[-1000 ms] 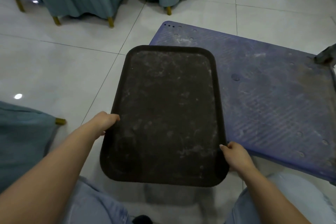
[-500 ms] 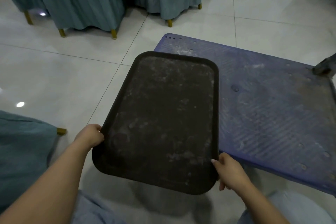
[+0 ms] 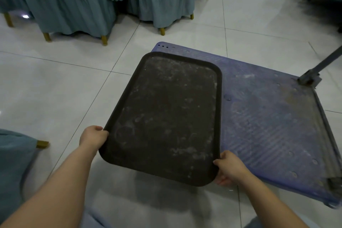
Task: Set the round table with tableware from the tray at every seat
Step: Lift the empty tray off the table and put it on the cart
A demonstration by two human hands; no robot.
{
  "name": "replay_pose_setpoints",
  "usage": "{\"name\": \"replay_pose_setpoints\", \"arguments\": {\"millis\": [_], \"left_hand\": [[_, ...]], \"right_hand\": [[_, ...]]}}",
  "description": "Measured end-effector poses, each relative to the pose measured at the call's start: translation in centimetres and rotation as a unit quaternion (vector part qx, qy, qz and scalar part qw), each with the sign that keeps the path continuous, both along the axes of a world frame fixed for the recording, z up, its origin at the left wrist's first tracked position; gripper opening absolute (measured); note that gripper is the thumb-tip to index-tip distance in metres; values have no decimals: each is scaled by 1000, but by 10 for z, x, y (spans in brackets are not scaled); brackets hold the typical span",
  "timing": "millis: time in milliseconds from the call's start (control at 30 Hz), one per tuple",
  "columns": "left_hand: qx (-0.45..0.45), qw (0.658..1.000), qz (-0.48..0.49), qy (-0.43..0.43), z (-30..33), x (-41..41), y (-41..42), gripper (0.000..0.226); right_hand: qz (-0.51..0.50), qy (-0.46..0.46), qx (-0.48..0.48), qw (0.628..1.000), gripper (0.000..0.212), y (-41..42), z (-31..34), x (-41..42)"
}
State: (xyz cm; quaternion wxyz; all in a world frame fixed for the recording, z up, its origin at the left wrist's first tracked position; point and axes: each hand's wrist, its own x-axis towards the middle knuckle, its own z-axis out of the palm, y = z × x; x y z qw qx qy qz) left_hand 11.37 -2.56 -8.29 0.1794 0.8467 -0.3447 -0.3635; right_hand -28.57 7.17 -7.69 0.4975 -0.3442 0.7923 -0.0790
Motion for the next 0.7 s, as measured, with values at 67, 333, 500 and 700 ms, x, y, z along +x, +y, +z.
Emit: {"name": "replay_pose_setpoints", "arguments": {"millis": [67,333,500,700], "left_hand": [[99,993,-54,-36,6,-3,5,28],[119,990,46,63,1,9,10,12],[-9,985,106,133,5,2,1,8],[-76,966,121,215,16,-14,-17,28]], "right_hand": [[2,-12,20,1000,18,-2,0,-3],[17,-43,88,995,17,3,-4,14],[-65,-86,-5,994,13,-13,-1,21],[-140,-113,-84,980,10,-35,0,20]]}}
